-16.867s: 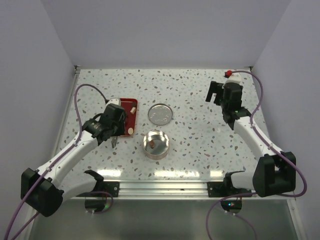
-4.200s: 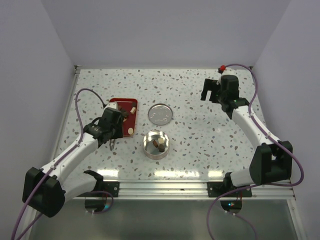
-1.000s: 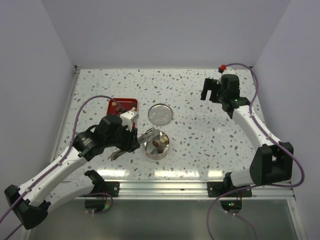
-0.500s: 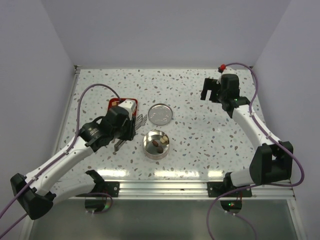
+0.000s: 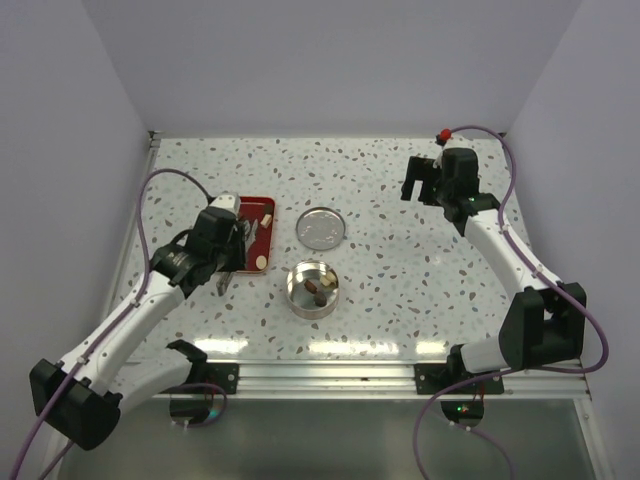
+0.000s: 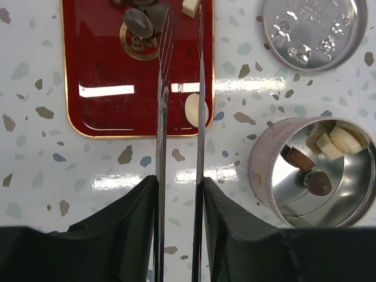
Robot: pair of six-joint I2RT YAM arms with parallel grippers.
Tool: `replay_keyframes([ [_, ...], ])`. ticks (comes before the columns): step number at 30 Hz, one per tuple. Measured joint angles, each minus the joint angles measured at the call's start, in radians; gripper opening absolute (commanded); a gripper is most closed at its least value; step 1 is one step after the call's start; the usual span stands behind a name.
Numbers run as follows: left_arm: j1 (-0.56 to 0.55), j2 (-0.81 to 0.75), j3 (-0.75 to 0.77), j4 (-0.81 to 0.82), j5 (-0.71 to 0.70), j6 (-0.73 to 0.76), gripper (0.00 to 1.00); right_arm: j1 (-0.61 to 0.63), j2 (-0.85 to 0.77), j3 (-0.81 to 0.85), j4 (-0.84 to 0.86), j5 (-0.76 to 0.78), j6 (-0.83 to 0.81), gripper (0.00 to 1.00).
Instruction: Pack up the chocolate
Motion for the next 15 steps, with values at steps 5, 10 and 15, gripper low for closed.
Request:
replay_keyframes([
  [5,0.001,0.051,-0.024,0.01,-0.008,0.0,0.41,0.0,0.0,0.0,0.0,-0.003,-0.001,0.99],
  [10,0.001,0.077,-0.024,0.011,-0.037,-0.002,0.4,0.0,0.0,0.0,0.0,-0.003,-0.008,0.99],
  [15,0.001,0.084,-0.025,0.01,-0.076,-0.016,0.4,0.0,0.0,0.0,0.0,-0.007,-0.011,0.99],
])
